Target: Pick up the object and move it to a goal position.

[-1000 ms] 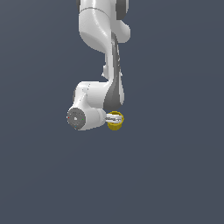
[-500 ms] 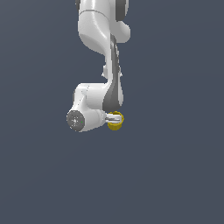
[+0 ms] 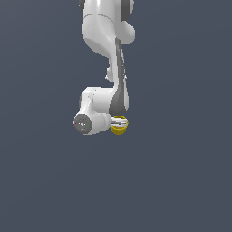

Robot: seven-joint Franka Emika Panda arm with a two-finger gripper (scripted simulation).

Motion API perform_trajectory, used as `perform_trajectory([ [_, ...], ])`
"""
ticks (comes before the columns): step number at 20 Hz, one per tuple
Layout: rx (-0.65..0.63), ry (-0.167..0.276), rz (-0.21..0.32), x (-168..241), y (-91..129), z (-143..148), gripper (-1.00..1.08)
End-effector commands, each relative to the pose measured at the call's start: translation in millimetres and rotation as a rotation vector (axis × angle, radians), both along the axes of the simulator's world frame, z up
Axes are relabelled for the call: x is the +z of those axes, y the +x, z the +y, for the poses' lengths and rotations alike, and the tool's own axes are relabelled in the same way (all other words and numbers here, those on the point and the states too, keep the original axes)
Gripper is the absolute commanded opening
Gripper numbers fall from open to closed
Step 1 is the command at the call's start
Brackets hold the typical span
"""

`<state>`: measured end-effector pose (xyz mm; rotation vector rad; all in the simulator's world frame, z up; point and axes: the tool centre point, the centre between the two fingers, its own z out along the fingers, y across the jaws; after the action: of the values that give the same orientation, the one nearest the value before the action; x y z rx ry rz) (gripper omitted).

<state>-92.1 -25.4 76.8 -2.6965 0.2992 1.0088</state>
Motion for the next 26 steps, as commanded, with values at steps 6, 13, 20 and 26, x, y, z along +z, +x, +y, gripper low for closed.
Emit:
perform_trajectory([
  [6,0.0,0.001,0.0,-4.8,-3.1,1.9,0.28],
  [13,0.0,0.001,0.0,-4.8,-3.1,1.9,-1.0],
  [20,0.0,0.001,0.0,-2.4,-2.4,-0.3,-1.0],
  [26,-0.001,0.001,0.0,14.8,1.8,-19.1,-1.0],
])
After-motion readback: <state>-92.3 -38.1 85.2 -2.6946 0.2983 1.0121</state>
